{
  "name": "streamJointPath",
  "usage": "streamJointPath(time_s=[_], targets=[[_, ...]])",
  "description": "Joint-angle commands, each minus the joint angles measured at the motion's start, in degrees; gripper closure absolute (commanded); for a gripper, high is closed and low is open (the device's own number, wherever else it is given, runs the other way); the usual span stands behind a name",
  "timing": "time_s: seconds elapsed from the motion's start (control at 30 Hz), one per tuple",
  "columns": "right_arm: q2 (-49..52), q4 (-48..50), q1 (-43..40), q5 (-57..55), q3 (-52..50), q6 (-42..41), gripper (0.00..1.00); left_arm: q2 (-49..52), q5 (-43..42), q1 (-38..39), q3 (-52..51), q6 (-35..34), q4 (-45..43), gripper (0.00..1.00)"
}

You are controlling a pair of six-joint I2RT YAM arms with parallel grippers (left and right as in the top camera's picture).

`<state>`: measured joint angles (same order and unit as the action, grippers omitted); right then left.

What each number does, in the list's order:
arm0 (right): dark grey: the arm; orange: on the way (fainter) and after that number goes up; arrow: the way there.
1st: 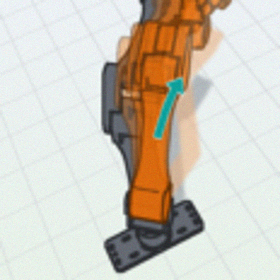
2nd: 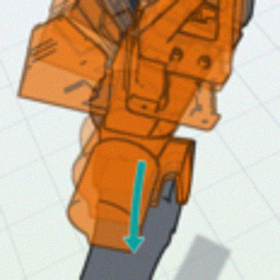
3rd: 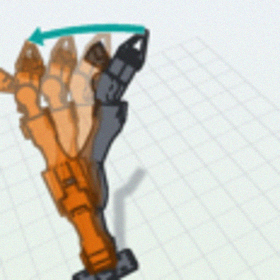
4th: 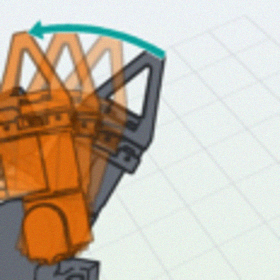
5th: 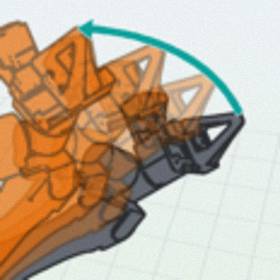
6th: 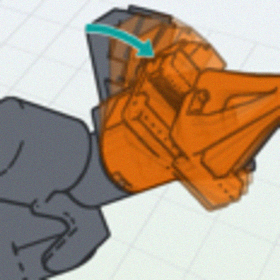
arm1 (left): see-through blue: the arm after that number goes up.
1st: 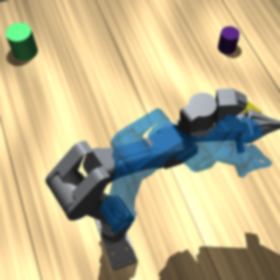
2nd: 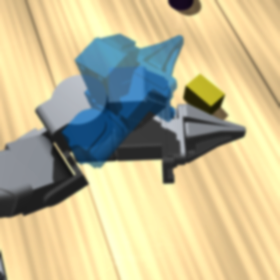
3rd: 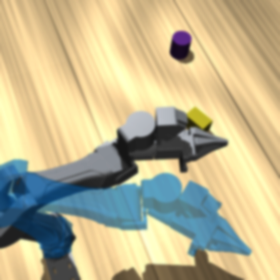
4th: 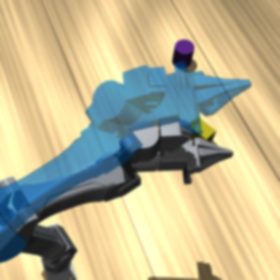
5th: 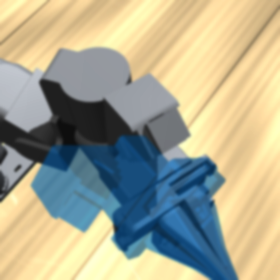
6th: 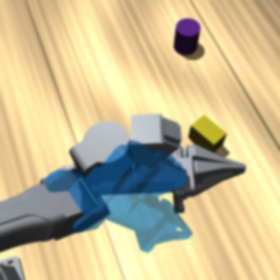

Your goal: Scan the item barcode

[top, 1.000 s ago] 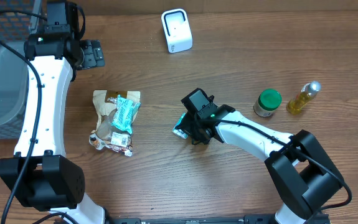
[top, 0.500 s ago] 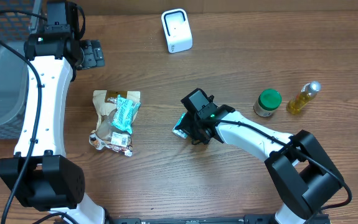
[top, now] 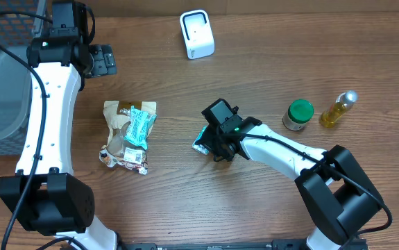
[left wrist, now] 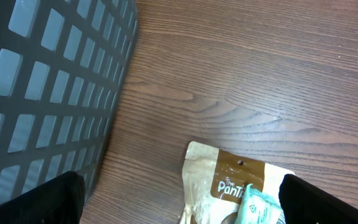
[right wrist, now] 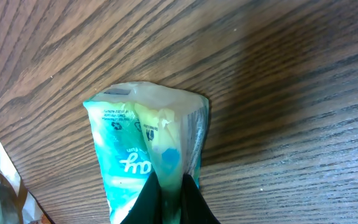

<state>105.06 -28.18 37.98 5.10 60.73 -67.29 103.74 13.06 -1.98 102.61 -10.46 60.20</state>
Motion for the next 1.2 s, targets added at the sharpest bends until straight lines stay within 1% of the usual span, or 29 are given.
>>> streamJointPath(time_s=[0.0,0.8,0.93,1.1,1.17], targets=[[0.57,-0.15,0.15,-1.81,-0.68,0.22,0.96,-0.87,0.39,0.13,1.05,0.81,-0.07,0.0],[0.57,0.37,0.15,-2.05,-0.68,0.46,0.96,-0.87,0.39,0.13,1.05,0.81,-0.07,0.0],[0.46,0.55,0.15,-1.55,-0.66,6.25,0.96,-0.87,0.39,0.13,1.05,0.79,-0.07,0.0],[0.28,0.9,0.15,2.32,-0.63,6.36,0.97,-0.87,0.39,0.13,1.05,0.81,-0.09,0.0],[0.2,1.51,0.13,4.42,-0.61,8.17,0.97,-0.87,0.39,0.13,1.05,0.81,-0.07,0.01]])
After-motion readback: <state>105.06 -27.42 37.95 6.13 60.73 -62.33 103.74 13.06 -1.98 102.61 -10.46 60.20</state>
